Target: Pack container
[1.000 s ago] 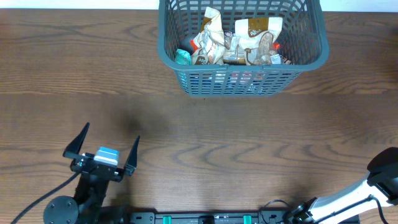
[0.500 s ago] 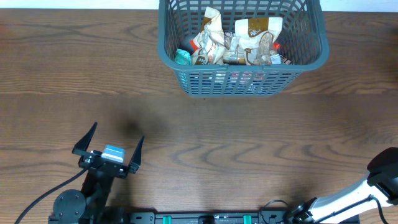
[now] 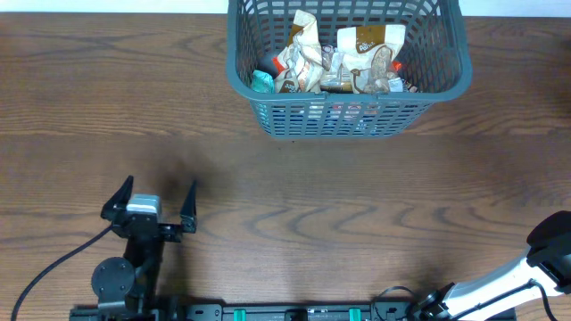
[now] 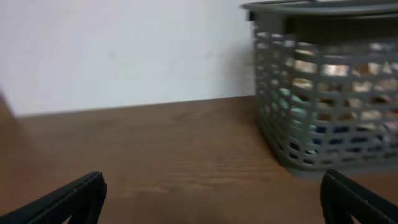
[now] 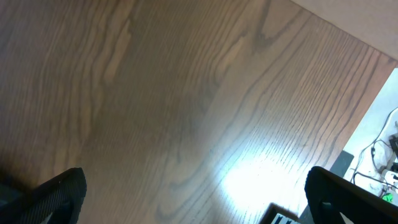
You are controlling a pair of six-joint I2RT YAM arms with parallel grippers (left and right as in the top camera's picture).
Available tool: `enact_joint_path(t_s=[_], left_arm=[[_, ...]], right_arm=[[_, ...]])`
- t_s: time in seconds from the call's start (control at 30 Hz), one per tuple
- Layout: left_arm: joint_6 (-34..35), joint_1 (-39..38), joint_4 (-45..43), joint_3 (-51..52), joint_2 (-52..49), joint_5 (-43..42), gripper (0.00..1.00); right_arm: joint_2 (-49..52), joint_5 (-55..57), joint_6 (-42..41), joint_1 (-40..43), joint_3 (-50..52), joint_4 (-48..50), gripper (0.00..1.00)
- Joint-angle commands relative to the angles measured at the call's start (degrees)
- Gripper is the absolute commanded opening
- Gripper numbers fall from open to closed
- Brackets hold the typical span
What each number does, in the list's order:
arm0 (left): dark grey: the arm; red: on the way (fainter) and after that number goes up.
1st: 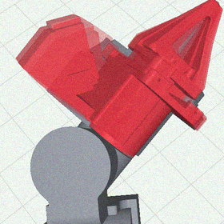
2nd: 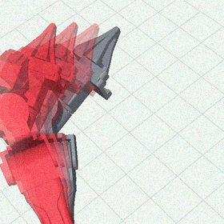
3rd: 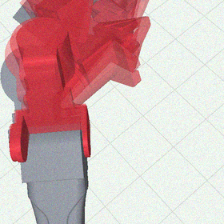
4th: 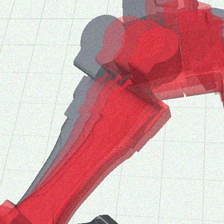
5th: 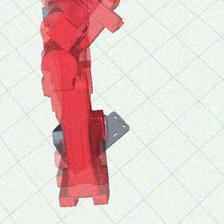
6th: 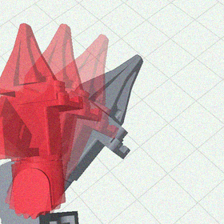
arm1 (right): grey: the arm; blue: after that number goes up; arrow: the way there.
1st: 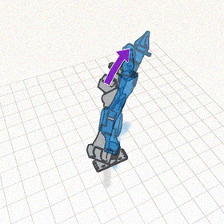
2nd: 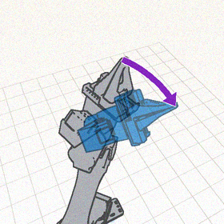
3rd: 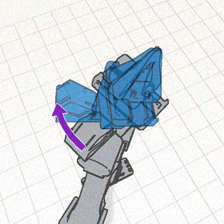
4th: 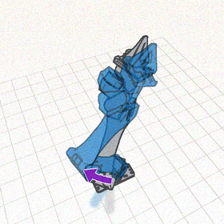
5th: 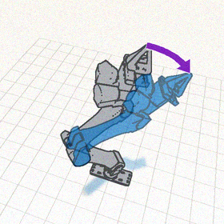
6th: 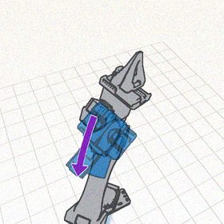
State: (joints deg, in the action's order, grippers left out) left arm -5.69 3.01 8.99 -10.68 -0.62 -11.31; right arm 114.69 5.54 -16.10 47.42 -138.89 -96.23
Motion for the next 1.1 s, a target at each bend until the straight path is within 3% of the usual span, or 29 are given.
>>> enact_joint_path(t_s=[0.0,1.07], left_arm=[[6.0,0.2,-0.3,1.6,0.5,5.6,0.98],[5.5,0.2,1.2,7.7,0.0,10.6,0.99]], right_arm=[[-0.2,0.0,-0.6,0.4,0.3,0.0,0.99],[-0.2,0.0,-0.6,0.4,0.3,0.0,0.99]])
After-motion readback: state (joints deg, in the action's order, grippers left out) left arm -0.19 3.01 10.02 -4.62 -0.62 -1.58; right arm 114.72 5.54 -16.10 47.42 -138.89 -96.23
